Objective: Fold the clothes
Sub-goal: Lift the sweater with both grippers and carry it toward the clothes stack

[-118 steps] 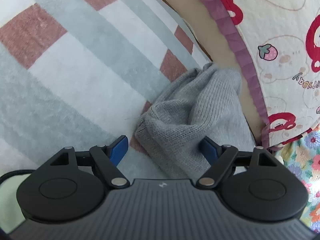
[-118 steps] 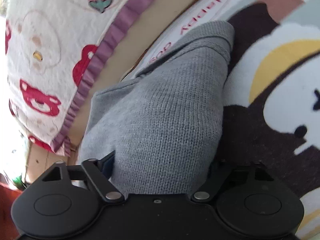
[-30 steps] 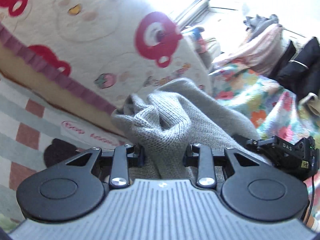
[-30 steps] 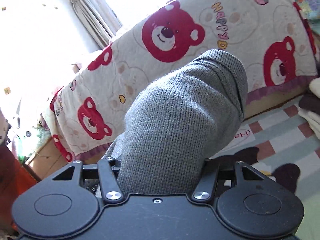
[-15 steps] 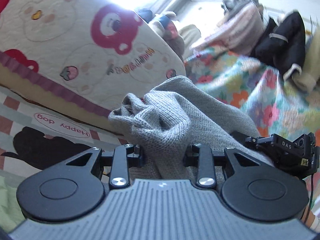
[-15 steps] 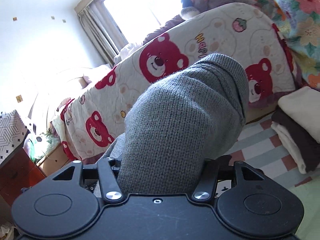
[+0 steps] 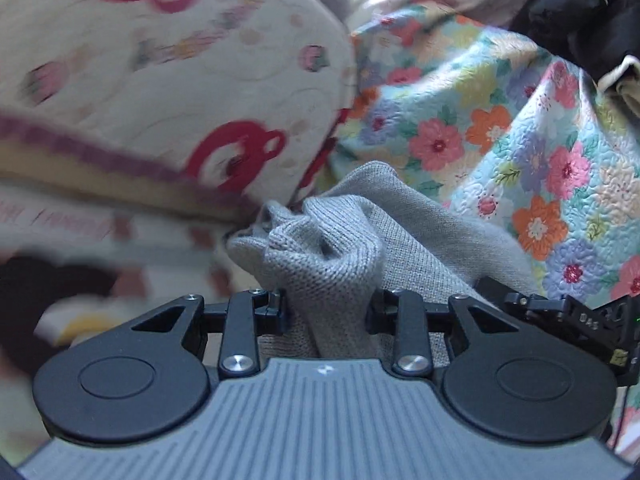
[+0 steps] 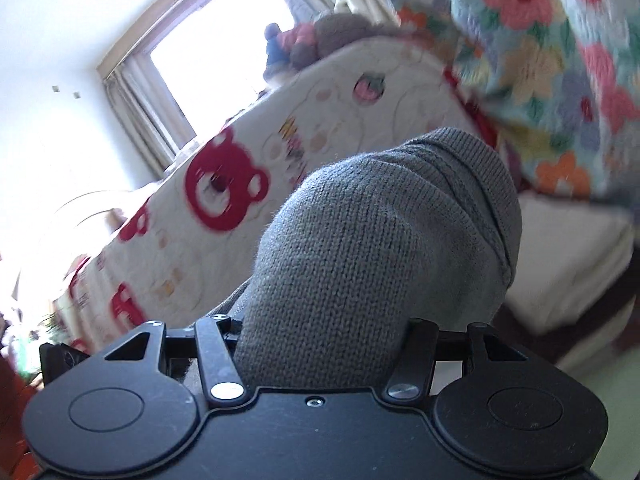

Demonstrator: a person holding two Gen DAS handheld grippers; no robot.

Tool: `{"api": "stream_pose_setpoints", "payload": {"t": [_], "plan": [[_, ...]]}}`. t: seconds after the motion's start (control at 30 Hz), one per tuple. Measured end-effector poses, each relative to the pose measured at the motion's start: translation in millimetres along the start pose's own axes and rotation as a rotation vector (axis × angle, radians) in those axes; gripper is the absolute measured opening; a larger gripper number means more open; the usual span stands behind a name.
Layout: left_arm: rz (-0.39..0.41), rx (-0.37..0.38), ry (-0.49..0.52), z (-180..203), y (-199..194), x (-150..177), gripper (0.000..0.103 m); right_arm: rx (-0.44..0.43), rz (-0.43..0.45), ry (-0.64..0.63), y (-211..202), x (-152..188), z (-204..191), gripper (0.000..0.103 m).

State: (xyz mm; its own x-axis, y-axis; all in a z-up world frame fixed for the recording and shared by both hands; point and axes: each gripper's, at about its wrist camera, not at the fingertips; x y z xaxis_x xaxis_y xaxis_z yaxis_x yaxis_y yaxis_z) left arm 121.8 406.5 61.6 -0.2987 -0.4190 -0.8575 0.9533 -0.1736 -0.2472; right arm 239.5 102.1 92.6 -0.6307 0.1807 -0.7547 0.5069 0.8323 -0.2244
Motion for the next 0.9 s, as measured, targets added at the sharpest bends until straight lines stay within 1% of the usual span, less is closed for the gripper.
{"api": "stream_pose_setpoints", "payload": {"t": [0.07,0.1,0.17,0.2,0.23,0.27,0.3,0.33,0.4,0.43,0.47,0.5,0.53,0.57,0.6,0.63,0.67,0.7,0.73,0.77,0.8,0.83,0.87,0.9], "plan": [[-0.001,0.055,0.055,4,58,-35,0.031,0.034,0.090,0.015,10,-38,17,0.062],[-0.007,0.084,0.065,3,90,-51,0.032,0.047,0.137,0.025,15,-53,28,0.063],[-0.031,0.138,0.077,-1,155,-79,0.032,0.097,0.245,0.077,29,-73,57,0.063],[-0.073,0.159,0.066,-5,193,-87,0.032,0.129,0.288,0.131,35,-76,73,0.064],[-0.131,0.181,0.052,-10,231,-92,0.032,0.168,0.326,0.225,41,-73,92,0.065],[-0.186,0.184,0.040,-13,266,-93,0.032,0.207,0.359,0.314,48,-68,110,0.065],[-0.239,0.163,0.040,-15,296,-88,0.032,0.253,0.368,0.371,56,-60,127,0.067],[-0.293,0.136,0.051,-17,325,-80,0.032,0.319,0.355,0.417,67,-51,143,0.067],[-0.384,0.071,0.052,-27,368,-57,0.032,0.409,0.290,0.528,90,-27,181,0.070],[-0.410,0.048,0.031,-36,381,-45,0.032,0.400,0.293,0.605,92,-15,199,0.074],[-0.416,0.058,-0.004,-44,387,-37,0.032,0.350,0.311,0.677,88,-7,213,0.076],[-0.398,0.105,-0.056,-52,388,-35,0.032,0.300,0.326,0.741,85,0,226,0.075],[-0.385,0.135,-0.069,-55,387,-35,0.032,0.262,0.328,0.756,82,-2,231,0.076],[-0.379,0.146,-0.040,-52,385,-39,0.031,0.256,0.313,0.735,83,-9,229,0.075],[-0.367,0.152,0.005,-47,384,-45,0.030,0.251,0.298,0.714,85,-16,226,0.071],[-0.341,0.150,0.067,-41,382,-54,0.030,0.244,0.285,0.687,86,-24,223,0.069],[-0.306,0.145,0.130,-34,379,-64,0.027,0.230,0.283,0.628,88,-34,216,0.068],[-0.271,0.140,0.173,-30,378,-73,0.024,0.212,0.299,0.574,91,-41,209,0.068],[-0.245,0.136,0.176,-30,379,-80,0.023,0.180,0.318,0.544,96,-43,205,0.067],[-0.247,0.120,0.151,-34,383,-84,0.023,0.154,0.327,0.563,102,-43,207,0.067],[-0.271,0.088,0.119,-40,390,-83,0.023,0.142,0.333,0.584,107,-42,210,0.068],[-0.301,0.046,0.090,-46,397,-79,0.023,0.196,0.317,0.603,115,-40,213,0.069],[-0.344,-0.007,0.075,-53,405,-69,0.023,0.255,0.298,0.567,124,-38,215,0.071],[-0.375,-0.042,0.064,-57,409,-56,0.024,0.303,0.283,0.539,131,-37,218,0.072]]}}
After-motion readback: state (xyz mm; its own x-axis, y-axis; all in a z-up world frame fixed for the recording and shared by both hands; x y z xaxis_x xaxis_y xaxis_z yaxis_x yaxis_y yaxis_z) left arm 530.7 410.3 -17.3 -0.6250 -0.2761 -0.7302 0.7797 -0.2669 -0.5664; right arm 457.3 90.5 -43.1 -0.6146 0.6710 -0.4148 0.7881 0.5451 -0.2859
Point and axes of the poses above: each gripper's, at about its wrist camera, not at the fingertips, and y roughly the way its jaws point, z to its right, x to its underside, and after that the axes turned 7 degrees about y, right-handed
